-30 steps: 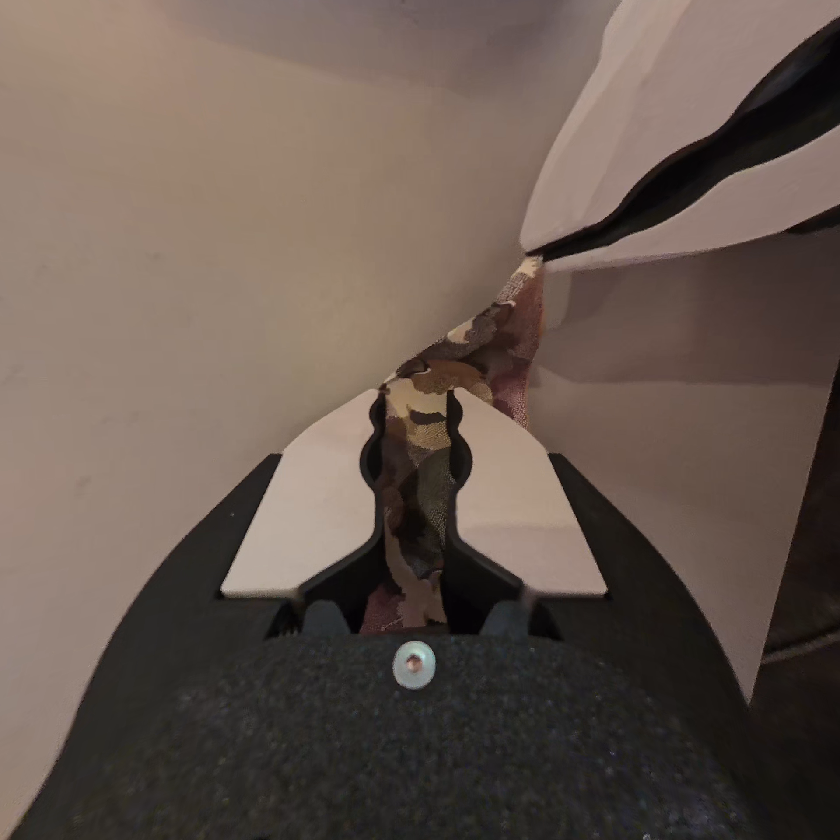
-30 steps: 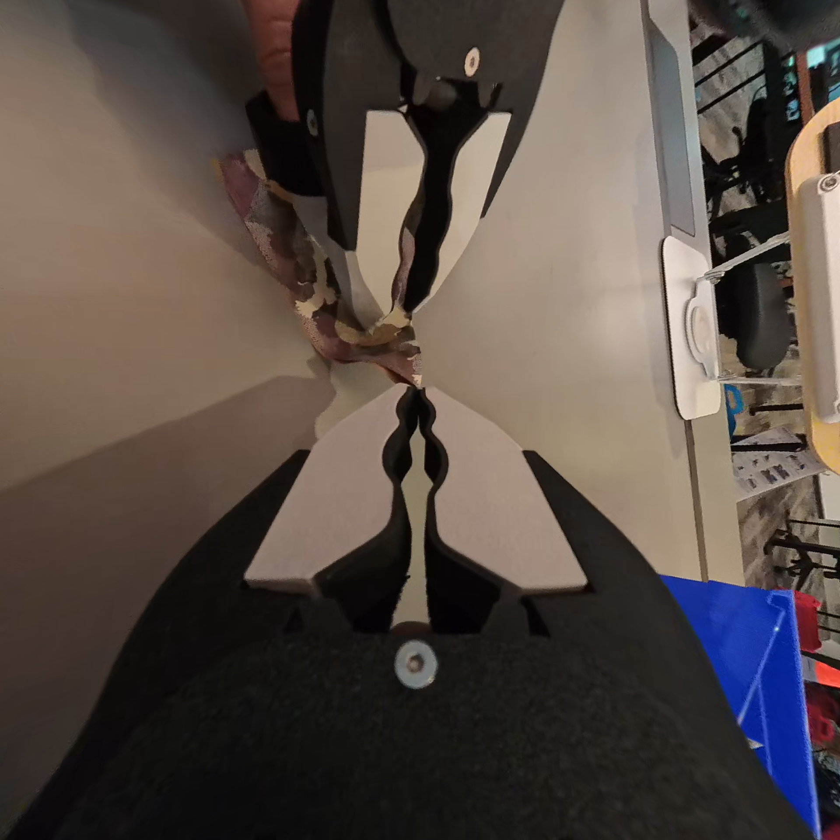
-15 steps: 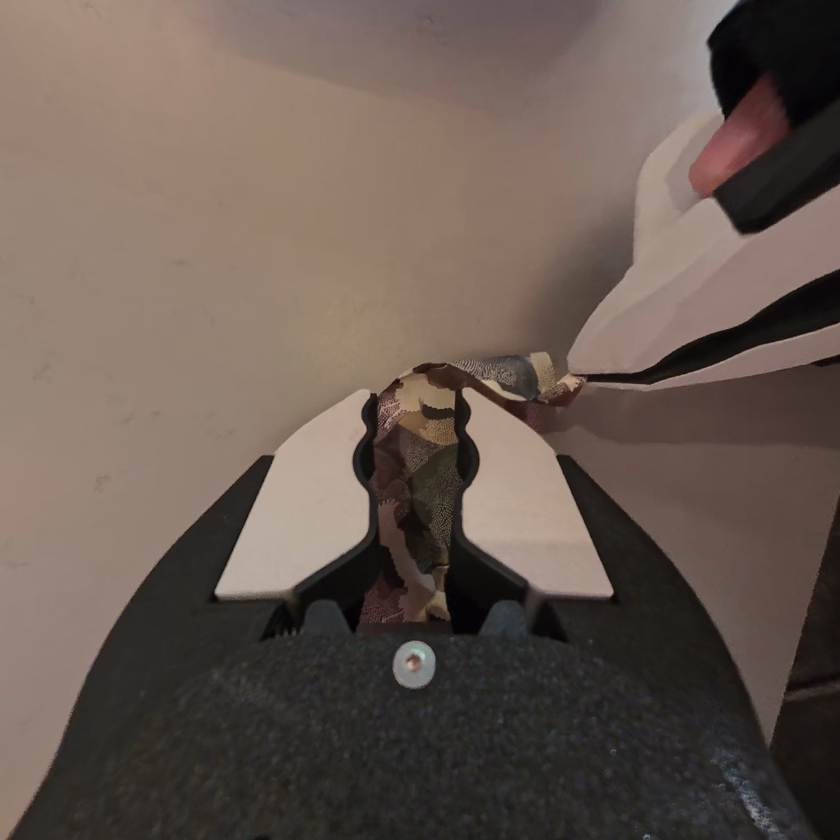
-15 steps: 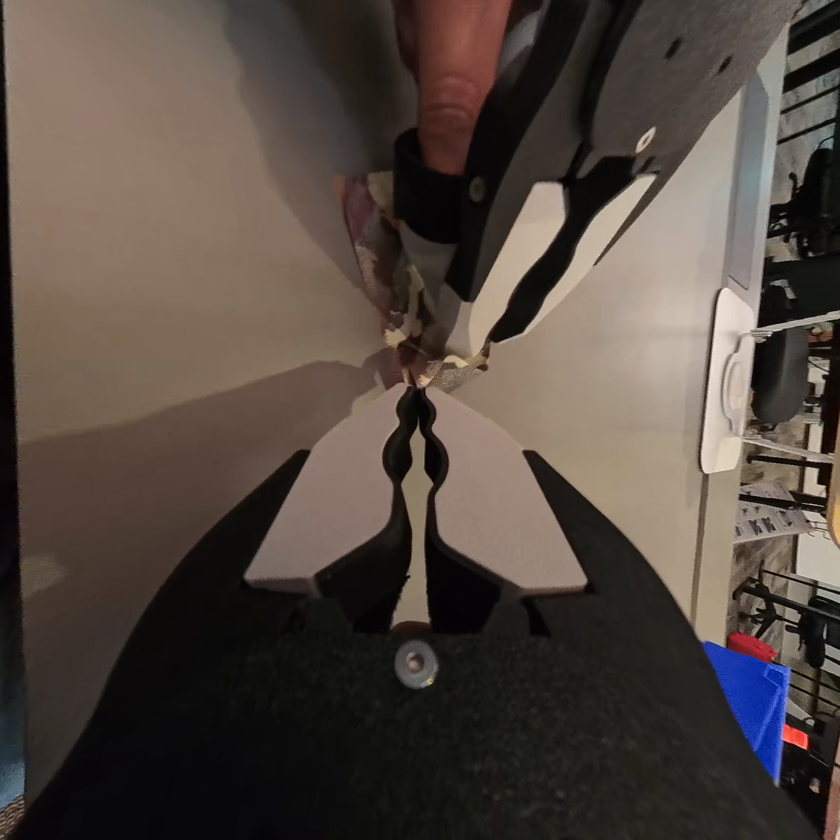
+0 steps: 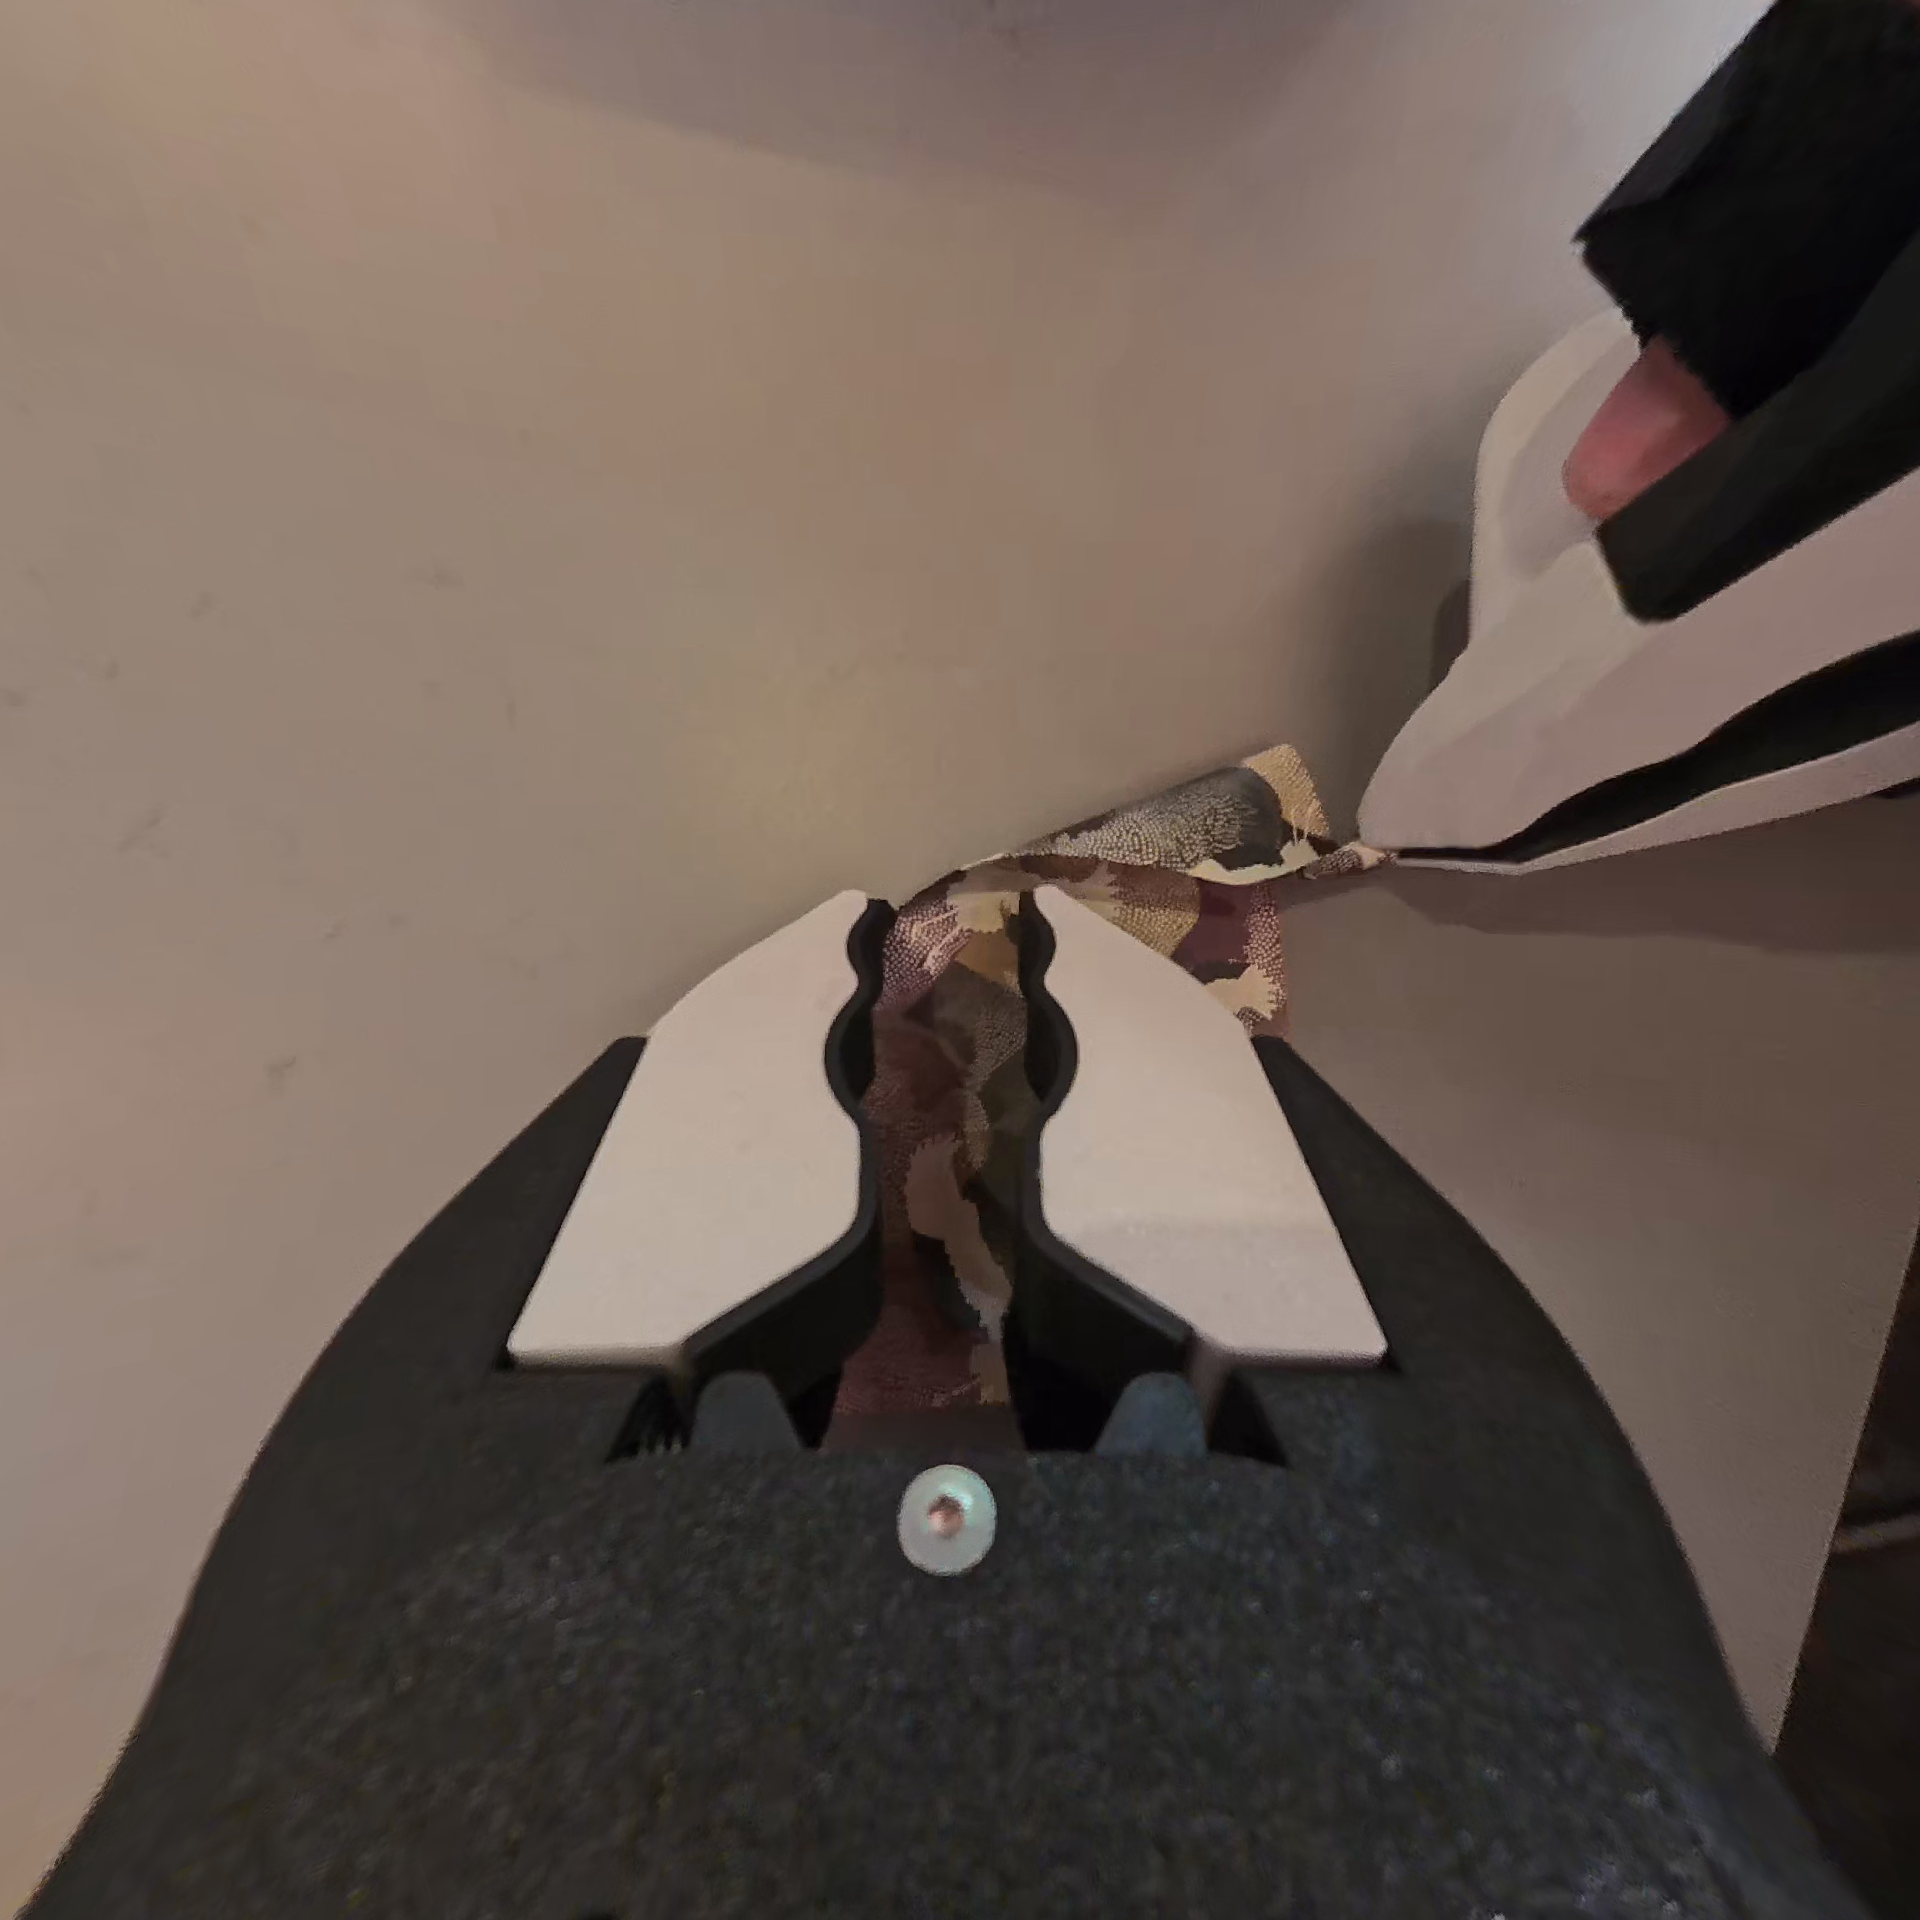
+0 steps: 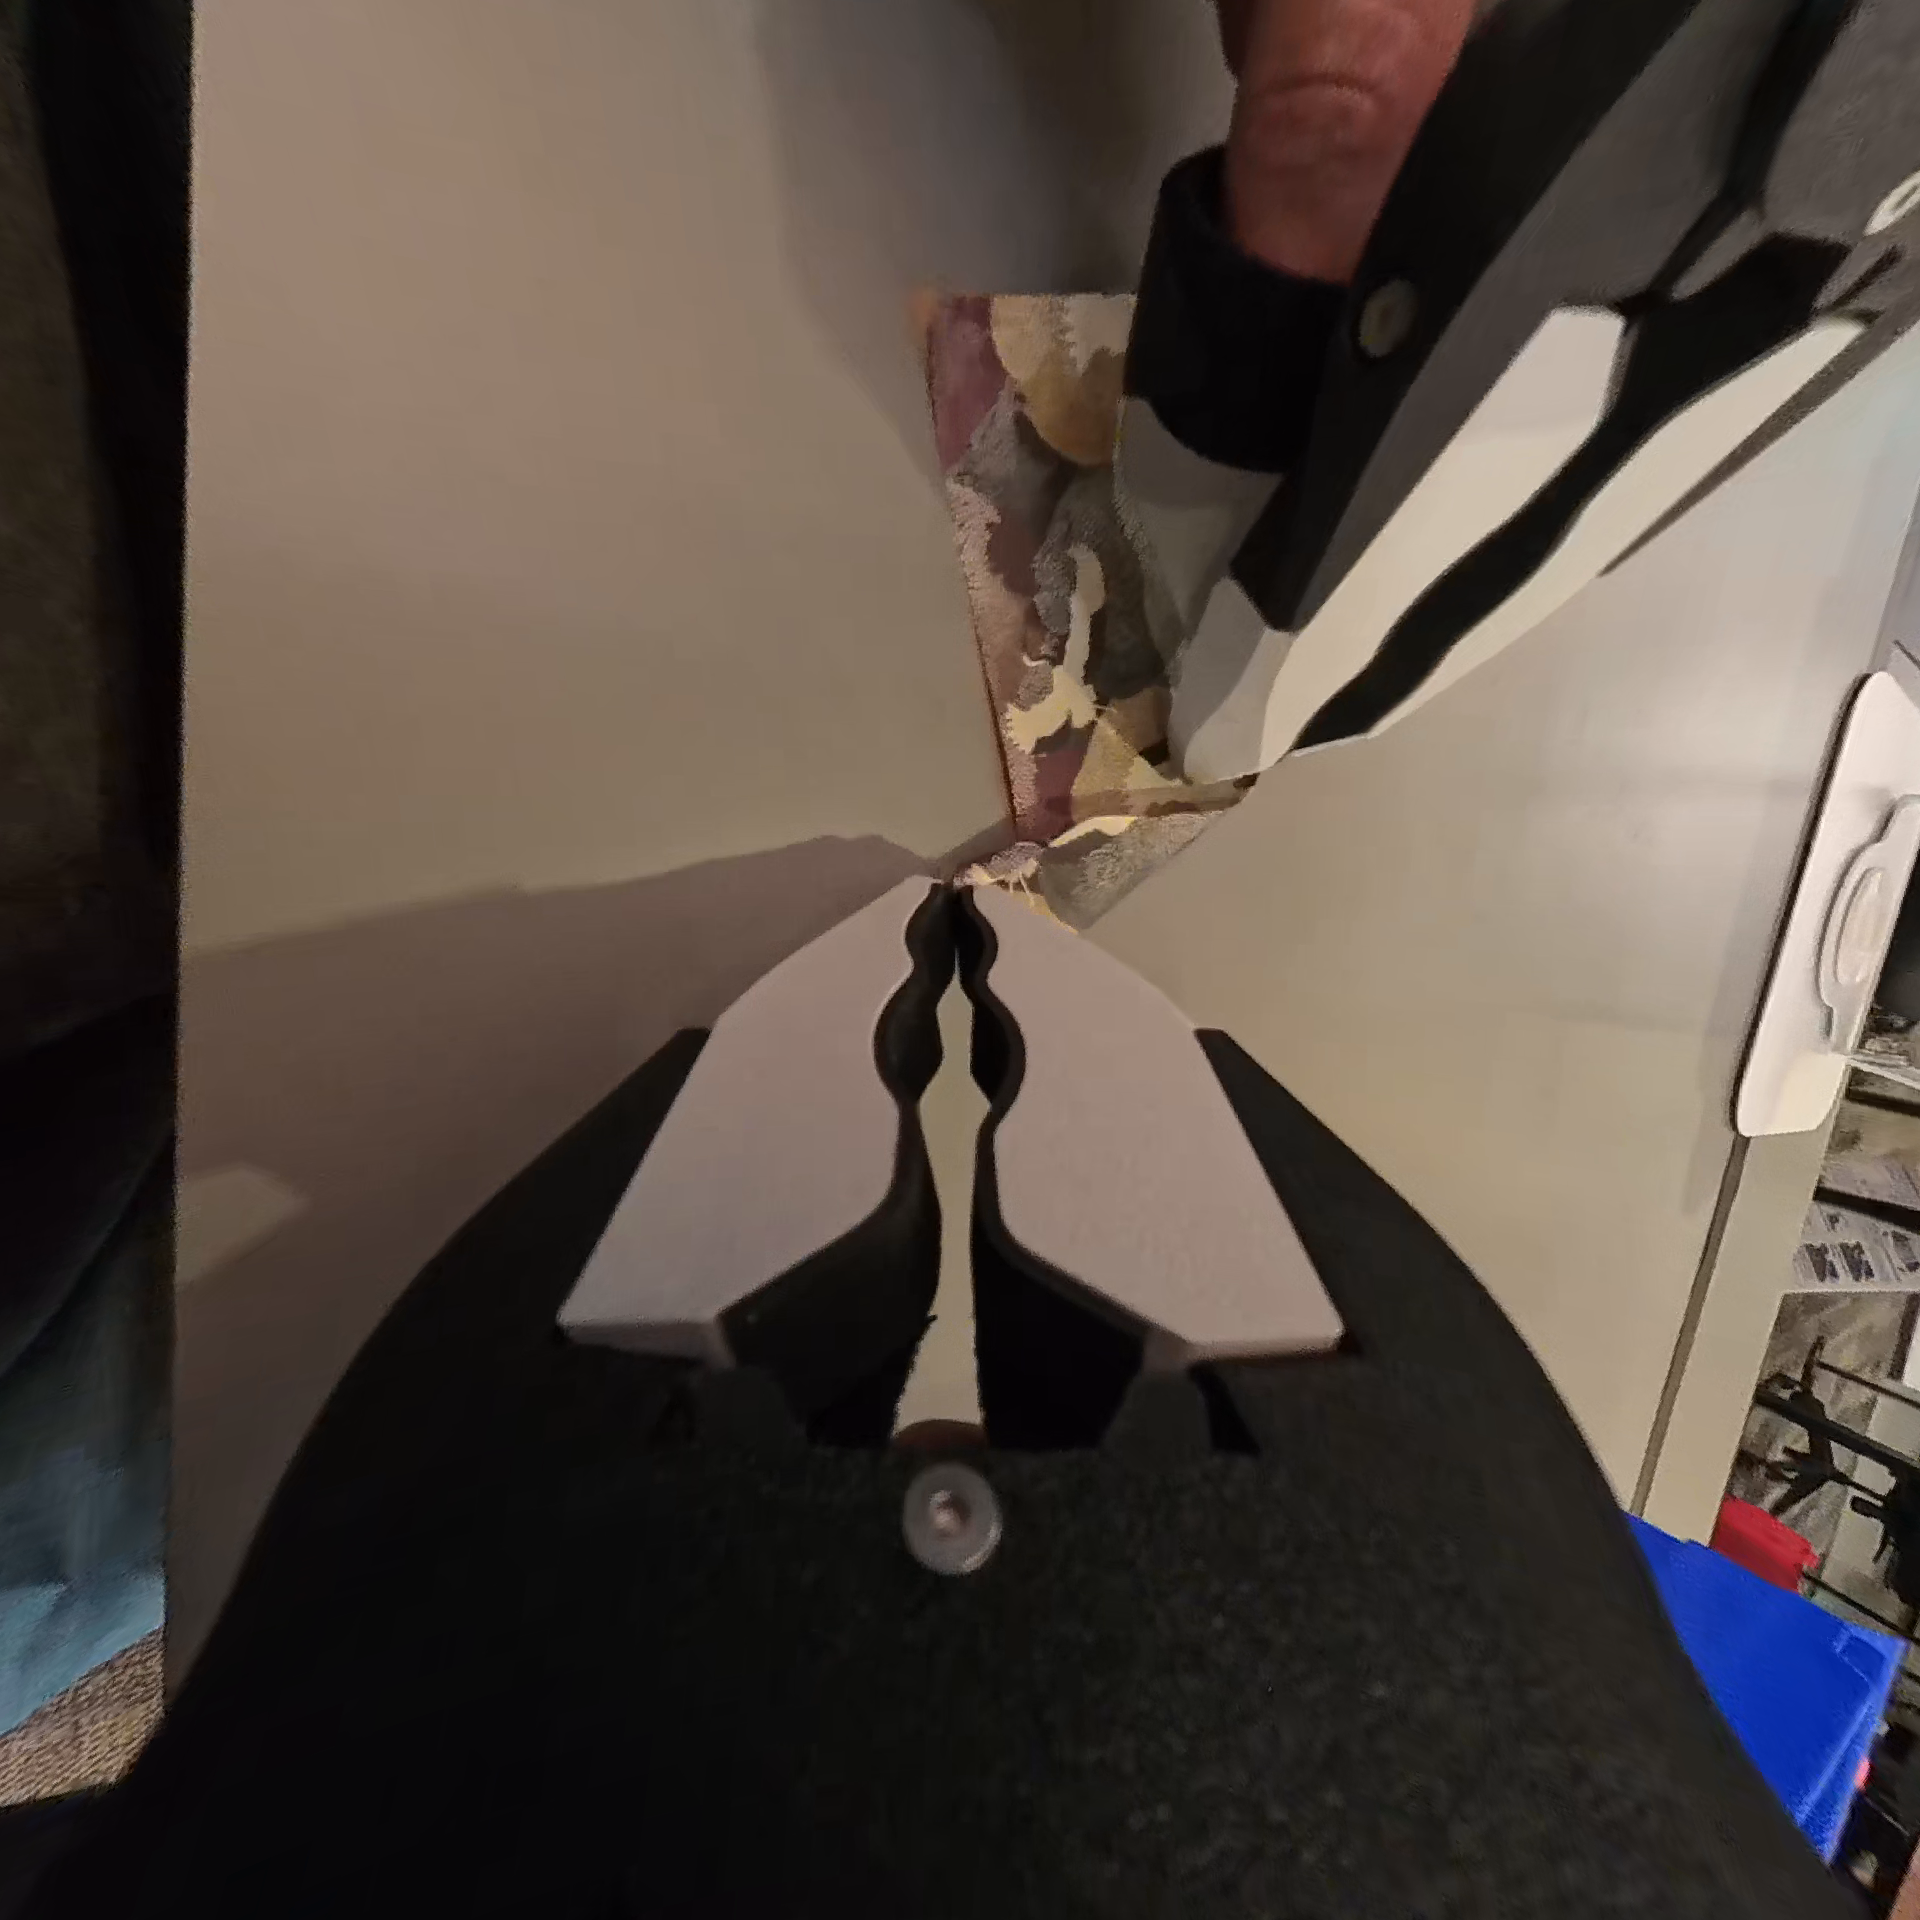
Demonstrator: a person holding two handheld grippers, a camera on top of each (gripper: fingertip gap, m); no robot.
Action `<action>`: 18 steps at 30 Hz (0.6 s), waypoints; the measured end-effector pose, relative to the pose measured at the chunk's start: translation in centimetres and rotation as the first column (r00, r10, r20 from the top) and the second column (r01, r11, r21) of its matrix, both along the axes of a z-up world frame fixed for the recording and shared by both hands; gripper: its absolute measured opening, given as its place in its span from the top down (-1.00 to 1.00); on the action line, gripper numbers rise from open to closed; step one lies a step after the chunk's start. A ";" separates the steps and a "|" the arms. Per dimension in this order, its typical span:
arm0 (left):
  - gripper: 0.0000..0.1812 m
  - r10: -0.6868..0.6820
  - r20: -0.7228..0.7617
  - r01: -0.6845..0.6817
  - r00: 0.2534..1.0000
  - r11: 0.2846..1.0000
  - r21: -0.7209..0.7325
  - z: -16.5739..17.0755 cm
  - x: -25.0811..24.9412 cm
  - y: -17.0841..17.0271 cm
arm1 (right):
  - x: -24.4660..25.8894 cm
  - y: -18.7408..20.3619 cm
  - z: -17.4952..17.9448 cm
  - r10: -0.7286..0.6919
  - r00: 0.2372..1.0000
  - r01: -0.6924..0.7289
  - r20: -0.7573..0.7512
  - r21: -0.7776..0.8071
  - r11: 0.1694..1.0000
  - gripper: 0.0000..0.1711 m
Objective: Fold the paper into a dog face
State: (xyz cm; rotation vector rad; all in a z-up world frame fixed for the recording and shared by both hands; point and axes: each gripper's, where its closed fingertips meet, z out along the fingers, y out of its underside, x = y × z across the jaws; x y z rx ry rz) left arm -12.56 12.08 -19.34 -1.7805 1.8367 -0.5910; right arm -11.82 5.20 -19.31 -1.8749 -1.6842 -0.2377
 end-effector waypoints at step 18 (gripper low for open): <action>0.77 -0.085 0.013 0.085 0.996 0.996 0.009 0.8 -0.2 -1.2 | 0.0 -0.1 -0.1 0.011 0.999 -0.011 0.030 -0.015 1.000 1.00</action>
